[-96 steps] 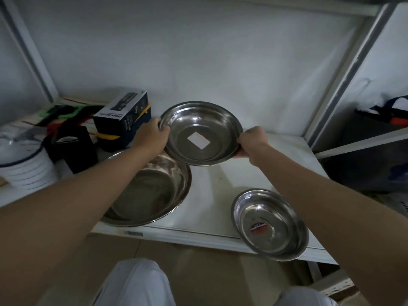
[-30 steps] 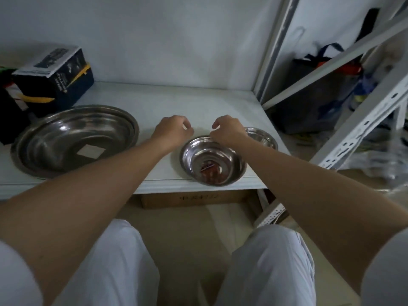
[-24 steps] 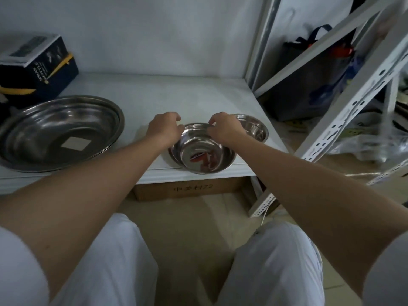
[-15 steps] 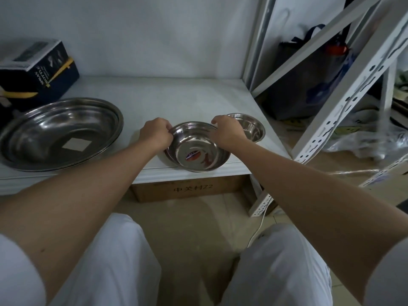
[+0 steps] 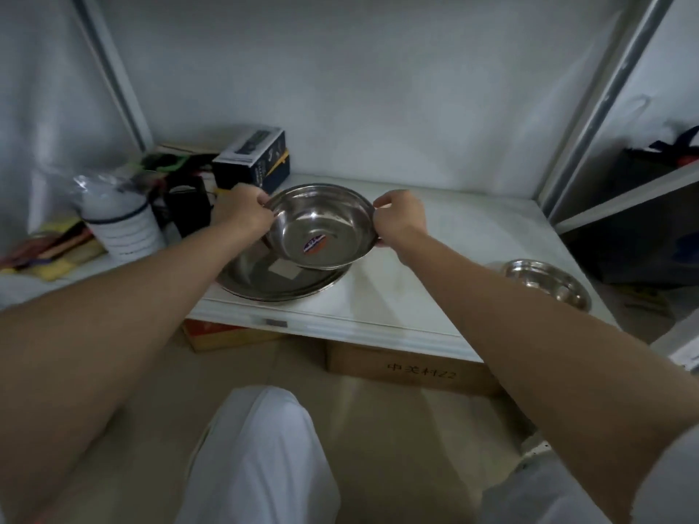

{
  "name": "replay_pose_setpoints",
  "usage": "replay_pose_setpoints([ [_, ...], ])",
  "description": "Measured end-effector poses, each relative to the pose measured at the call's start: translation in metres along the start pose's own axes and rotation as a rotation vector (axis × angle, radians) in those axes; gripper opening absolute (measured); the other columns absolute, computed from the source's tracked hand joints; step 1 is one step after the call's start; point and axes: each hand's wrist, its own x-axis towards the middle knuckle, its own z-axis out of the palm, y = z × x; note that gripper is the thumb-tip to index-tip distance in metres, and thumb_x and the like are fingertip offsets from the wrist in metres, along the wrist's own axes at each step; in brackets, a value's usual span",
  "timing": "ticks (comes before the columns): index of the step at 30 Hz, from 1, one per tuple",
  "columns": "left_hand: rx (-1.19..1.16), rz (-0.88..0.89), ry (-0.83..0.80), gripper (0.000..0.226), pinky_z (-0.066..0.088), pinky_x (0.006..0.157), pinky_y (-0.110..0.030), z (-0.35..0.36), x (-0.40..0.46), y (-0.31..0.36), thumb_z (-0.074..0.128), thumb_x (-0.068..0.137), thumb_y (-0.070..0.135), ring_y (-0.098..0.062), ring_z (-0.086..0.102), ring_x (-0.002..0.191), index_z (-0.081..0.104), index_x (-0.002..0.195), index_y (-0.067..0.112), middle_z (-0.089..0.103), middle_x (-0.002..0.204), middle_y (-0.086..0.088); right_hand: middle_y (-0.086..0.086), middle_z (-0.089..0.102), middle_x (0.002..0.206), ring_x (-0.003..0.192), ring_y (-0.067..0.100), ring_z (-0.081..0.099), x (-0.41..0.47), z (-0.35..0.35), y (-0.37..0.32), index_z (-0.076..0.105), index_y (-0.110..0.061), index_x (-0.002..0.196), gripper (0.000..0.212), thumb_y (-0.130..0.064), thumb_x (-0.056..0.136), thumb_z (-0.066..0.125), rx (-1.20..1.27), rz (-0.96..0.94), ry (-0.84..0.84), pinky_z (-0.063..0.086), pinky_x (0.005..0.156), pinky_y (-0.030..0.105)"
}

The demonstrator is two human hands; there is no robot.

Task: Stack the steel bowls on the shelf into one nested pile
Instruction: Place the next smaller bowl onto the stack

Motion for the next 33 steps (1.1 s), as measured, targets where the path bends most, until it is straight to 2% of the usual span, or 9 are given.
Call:
replay_pose_setpoints([
  [4, -0.092, -0.148, 0.031, 0.018, 0.059, 0.079, -0.043, -0.021, 0.004, -0.051, 0.058, 0.082, 0.007, -0.035, 0.069, 0.087, 0.075, 0.088, 0.002, 0.073, 0.092, -0.018, 0.021, 0.067, 0.112, 0.102, 0.039, 0.064, -0.001, 0.06, -0.024, 0.067, -0.001, 0.109, 0.033, -0.001, 0.081, 0.049, -0.04, -0.049, -0.072, 0.055, 0.09, 0.04],
  [8, -0.235, -0.238, -0.037, 0.025, 0.062, 0.074, -0.043, -0.01, 0.017, -0.075, 0.059, 0.084, 0.0, -0.032, 0.071, 0.077, 0.065, 0.064, 0.014, 0.07, 0.078, -0.014, 0.016, 0.064, 0.096, 0.086, 0.031, 0.059, 0.004, 0.089, -0.022, 0.066, 0.0, 0.109, 0.032, -0.003, 0.082, 0.048, -0.118, -0.017, -0.122, 0.045, 0.072, 0.029],
  [12, -0.138, -0.235, -0.105, 0.013, 0.058, 0.083, -0.041, 0.005, 0.021, -0.073, 0.063, 0.083, 0.005, -0.036, 0.069, 0.095, 0.07, 0.092, 0.0, 0.071, 0.099, -0.021, 0.016, 0.066, 0.11, 0.103, 0.032, 0.063, 0.013, 0.098, -0.01, 0.064, -0.001, 0.115, 0.03, -0.01, 0.09, 0.051, -0.216, 0.009, -0.175, 0.051, 0.082, 0.034],
  [15, 0.001, -0.211, -0.178, 0.012, 0.048, 0.062, -0.035, 0.014, 0.02, -0.069, 0.057, 0.084, 0.001, -0.036, 0.065, 0.093, 0.06, 0.074, -0.005, 0.059, 0.075, -0.017, 0.015, 0.066, 0.114, 0.098, 0.028, 0.062, 0.016, 0.103, 0.0, 0.064, -0.003, 0.117, 0.03, -0.008, 0.091, 0.05, -0.263, 0.013, -0.24, 0.053, 0.085, 0.035],
  [18, 0.09, -0.184, -0.202, 0.027, 0.037, 0.051, -0.027, 0.02, 0.02, -0.071, 0.055, 0.087, 0.002, -0.022, 0.05, 0.06, 0.05, 0.061, 0.002, 0.045, 0.063, -0.007, 0.016, 0.067, 0.114, 0.089, 0.025, 0.059, 0.018, 0.108, 0.002, 0.065, -0.003, 0.117, 0.03, -0.01, 0.092, 0.05, -0.284, -0.008, -0.281, 0.051, 0.081, 0.032],
  [21, 0.117, -0.179, -0.233, 0.035, 0.03, 0.045, -0.026, 0.023, 0.02, -0.075, 0.057, 0.086, 0.001, -0.016, 0.04, 0.052, 0.042, 0.054, 0.006, 0.043, 0.059, -0.006, 0.015, 0.067, 0.116, 0.102, 0.028, 0.063, 0.018, 0.108, 0.001, 0.065, -0.004, 0.12, 0.031, -0.011, 0.093, 0.05, -0.309, -0.032, -0.317, 0.046, 0.076, 0.029],
  [24, 0.122, -0.116, -0.204, 0.013, 0.048, 0.063, -0.032, 0.023, 0.017, -0.068, 0.059, 0.087, 0.009, -0.026, 0.059, 0.073, 0.065, 0.084, -0.002, 0.065, 0.084, -0.013, 0.014, 0.067, 0.116, 0.105, 0.029, 0.063, 0.019, 0.101, -0.001, 0.067, -0.003, 0.116, 0.032, -0.008, 0.089, 0.05, -0.306, -0.08, -0.276, 0.048, 0.078, 0.029],
  [26, 0.111, -0.066, -0.159, 0.026, 0.049, 0.076, -0.035, 0.023, 0.014, -0.055, 0.057, 0.088, 0.014, -0.032, 0.063, 0.097, 0.068, 0.108, 0.001, 0.067, 0.104, -0.015, 0.014, 0.068, 0.112, 0.101, 0.028, 0.062, 0.019, 0.092, -0.002, 0.069, -0.004, 0.112, 0.034, -0.005, 0.085, 0.049, -0.272, -0.104, -0.238, 0.048, 0.077, 0.028],
  [33, -0.025, 0.096, -0.251, 0.035, 0.044, 0.087, -0.033, 0.069, 0.0, 0.035, 0.053, 0.089, 0.015, -0.029, 0.058, 0.115, 0.061, 0.123, 0.01, 0.063, 0.126, -0.011, 0.012, 0.056, 0.136, 0.123, 0.028, 0.055, 0.018, 0.013, 0.026, 0.057, -0.007, 0.131, 0.044, -0.011, 0.088, 0.053, -0.19, -0.041, -0.133, 0.046, 0.104, 0.037],
])
